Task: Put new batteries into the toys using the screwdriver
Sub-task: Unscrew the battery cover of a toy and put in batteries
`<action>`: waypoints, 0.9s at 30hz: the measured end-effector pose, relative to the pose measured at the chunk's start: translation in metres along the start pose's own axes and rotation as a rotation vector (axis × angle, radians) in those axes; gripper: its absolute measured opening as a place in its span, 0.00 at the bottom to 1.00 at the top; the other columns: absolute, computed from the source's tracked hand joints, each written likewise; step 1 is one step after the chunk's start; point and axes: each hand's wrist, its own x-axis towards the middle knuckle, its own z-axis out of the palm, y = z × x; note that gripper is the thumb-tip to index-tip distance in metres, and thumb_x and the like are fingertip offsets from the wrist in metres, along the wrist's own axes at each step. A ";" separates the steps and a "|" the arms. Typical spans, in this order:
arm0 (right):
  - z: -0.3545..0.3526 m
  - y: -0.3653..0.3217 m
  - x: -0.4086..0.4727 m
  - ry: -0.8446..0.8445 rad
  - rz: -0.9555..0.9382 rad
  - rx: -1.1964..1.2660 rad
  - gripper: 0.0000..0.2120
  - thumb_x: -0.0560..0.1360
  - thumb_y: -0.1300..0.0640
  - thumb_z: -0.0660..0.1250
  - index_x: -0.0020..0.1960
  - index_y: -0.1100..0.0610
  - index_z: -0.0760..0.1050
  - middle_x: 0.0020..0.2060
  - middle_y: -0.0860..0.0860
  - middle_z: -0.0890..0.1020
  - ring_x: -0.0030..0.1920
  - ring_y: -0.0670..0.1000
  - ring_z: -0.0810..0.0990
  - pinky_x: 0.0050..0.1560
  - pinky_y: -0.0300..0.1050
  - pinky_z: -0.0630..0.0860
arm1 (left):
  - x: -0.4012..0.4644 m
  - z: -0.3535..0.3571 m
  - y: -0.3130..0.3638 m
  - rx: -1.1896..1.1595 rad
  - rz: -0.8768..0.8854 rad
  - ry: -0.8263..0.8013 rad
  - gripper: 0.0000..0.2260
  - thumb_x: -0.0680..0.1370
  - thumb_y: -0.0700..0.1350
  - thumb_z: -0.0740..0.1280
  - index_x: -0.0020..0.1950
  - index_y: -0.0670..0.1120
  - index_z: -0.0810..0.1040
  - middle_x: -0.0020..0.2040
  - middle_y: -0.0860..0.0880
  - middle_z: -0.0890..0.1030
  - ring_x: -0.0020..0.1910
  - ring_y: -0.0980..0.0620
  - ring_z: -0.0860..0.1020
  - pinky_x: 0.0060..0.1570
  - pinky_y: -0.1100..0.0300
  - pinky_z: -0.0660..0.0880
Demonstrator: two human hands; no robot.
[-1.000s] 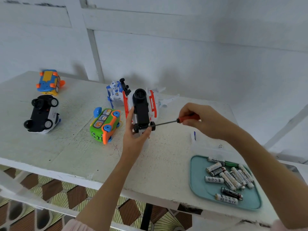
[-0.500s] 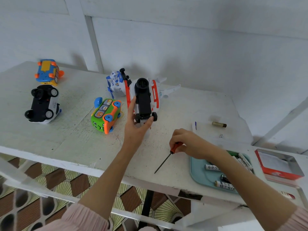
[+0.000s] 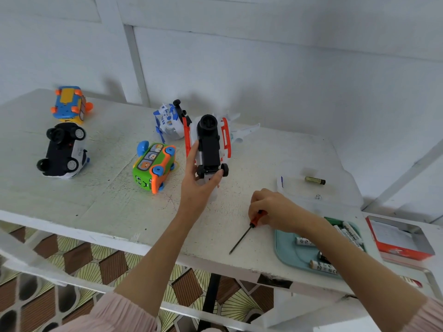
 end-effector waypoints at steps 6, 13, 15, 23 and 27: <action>-0.031 -0.012 0.010 0.248 0.040 0.240 0.11 0.74 0.58 0.67 0.56 0.56 0.75 0.52 0.48 0.74 0.50 0.45 0.73 0.56 0.40 0.72 | -0.001 -0.004 0.008 0.043 -0.018 -0.059 0.33 0.75 0.36 0.69 0.71 0.60 0.59 0.54 0.78 0.72 0.52 0.64 0.78 0.50 0.54 0.80; -0.080 -0.041 0.041 0.565 0.211 0.744 0.23 0.77 0.51 0.62 0.68 0.55 0.59 0.58 0.50 0.72 0.46 0.49 0.79 0.43 0.40 0.79 | 0.000 -0.013 0.024 0.095 -0.003 -0.183 0.44 0.71 0.45 0.73 0.70 0.69 0.46 0.59 0.77 0.63 0.63 0.54 0.73 0.60 0.50 0.72; -0.088 -0.045 0.045 0.495 0.244 0.863 0.27 0.77 0.49 0.61 0.71 0.53 0.54 0.58 0.51 0.73 0.44 0.52 0.81 0.41 0.45 0.81 | 0.001 -0.015 0.024 0.100 -0.036 -0.172 0.47 0.71 0.46 0.74 0.71 0.67 0.40 0.59 0.71 0.61 0.62 0.55 0.71 0.62 0.53 0.68; -0.091 -0.054 0.046 0.333 0.276 1.240 0.23 0.77 0.38 0.49 0.55 0.54 0.71 0.47 0.56 0.77 0.41 0.57 0.82 0.47 0.55 0.80 | 0.003 -0.036 0.011 0.159 -0.129 -0.222 0.29 0.77 0.48 0.66 0.72 0.58 0.55 0.59 0.57 0.74 0.61 0.57 0.75 0.55 0.62 0.75; -0.090 -0.053 0.047 0.223 0.360 1.331 0.32 0.74 0.33 0.48 0.61 0.57 0.69 0.51 0.59 0.77 0.47 0.62 0.82 0.49 0.61 0.79 | 0.001 -0.042 0.011 0.207 -0.079 -0.234 0.32 0.77 0.42 0.67 0.75 0.53 0.53 0.58 0.62 0.68 0.53 0.72 0.69 0.45 0.78 0.70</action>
